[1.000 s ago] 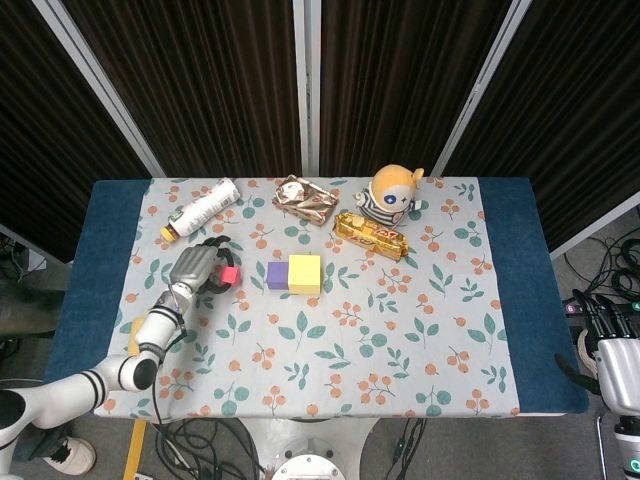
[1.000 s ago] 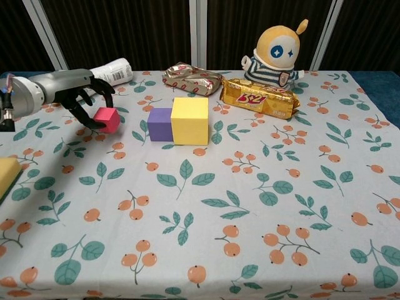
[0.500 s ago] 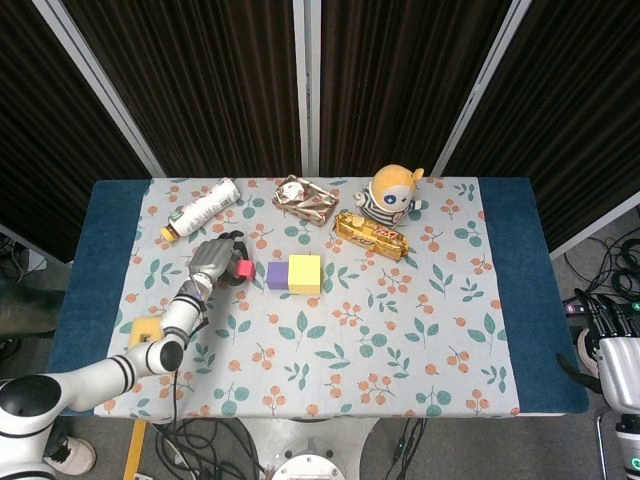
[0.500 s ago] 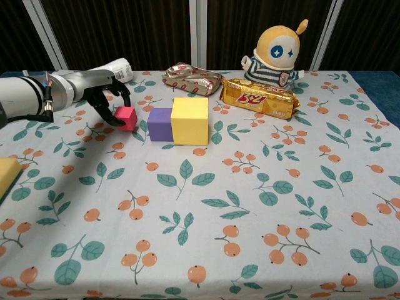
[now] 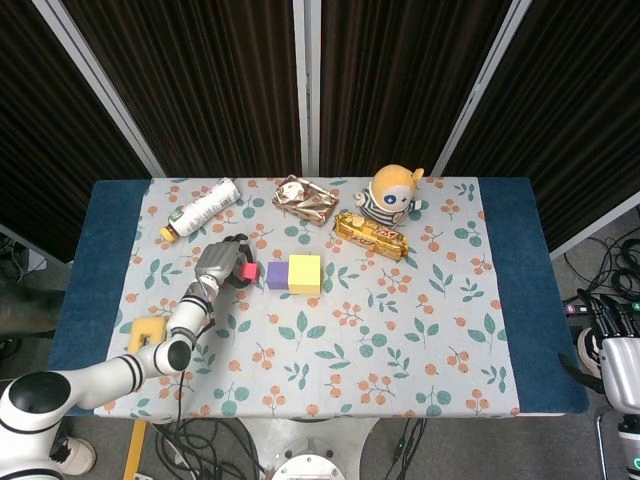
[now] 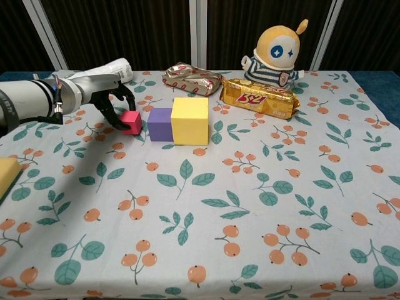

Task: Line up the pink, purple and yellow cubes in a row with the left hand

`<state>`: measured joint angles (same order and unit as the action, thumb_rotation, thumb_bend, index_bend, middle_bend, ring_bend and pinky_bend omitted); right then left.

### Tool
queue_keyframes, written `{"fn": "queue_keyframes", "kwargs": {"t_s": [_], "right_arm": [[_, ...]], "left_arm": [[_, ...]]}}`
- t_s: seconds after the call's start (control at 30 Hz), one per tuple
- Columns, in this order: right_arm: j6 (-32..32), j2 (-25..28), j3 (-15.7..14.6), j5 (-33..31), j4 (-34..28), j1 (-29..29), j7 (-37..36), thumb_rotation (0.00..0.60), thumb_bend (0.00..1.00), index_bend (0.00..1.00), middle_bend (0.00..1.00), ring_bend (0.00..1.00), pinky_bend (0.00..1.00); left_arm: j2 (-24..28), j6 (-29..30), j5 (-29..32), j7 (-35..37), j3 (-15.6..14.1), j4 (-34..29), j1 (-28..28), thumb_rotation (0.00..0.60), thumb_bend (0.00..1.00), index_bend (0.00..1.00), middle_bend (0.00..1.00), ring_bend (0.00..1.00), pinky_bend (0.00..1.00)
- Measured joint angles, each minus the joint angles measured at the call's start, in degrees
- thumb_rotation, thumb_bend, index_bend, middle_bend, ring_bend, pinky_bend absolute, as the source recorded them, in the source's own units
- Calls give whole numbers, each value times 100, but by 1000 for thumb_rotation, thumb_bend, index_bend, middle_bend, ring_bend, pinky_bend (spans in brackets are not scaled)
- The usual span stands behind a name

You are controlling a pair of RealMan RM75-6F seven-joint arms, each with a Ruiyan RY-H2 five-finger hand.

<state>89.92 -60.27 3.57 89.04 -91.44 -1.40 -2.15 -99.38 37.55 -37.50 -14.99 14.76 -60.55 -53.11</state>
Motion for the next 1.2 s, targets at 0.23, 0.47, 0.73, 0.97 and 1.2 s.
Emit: {"fn": "queue_keyframes", "kwargs": {"t_s": [0.23,0.47,0.73,0.97,1.2], "right_arm": [[-1,1,6,-17,16,4,-21,600,92,11,162,109,227],[0,-2,8,-21,25,6,-32,600,93,11,162,109,227],[17,0,7,-26,37,21,-44,600,93,11,162,109,227],[15,-5,4,-21,49,22,-56,600,93,11,163,109,227],[23,10,13,-25,37,25,-57,600,93,12,162,109,227]], "left_arm": [[-2,8,53,-32,-46,-31,-18,600,333,524,230,147,260],[-2,39,54,-43,-73,-89,-32,600,331,524,230,146,260],[-9,80,95,-65,-66,-107,-67,600,330,521,230,147,260],[0,74,133,-104,-97,-137,-86,600,323,438,219,147,260],[48,67,161,-118,-128,-221,-84,600,317,341,198,143,260]]}}
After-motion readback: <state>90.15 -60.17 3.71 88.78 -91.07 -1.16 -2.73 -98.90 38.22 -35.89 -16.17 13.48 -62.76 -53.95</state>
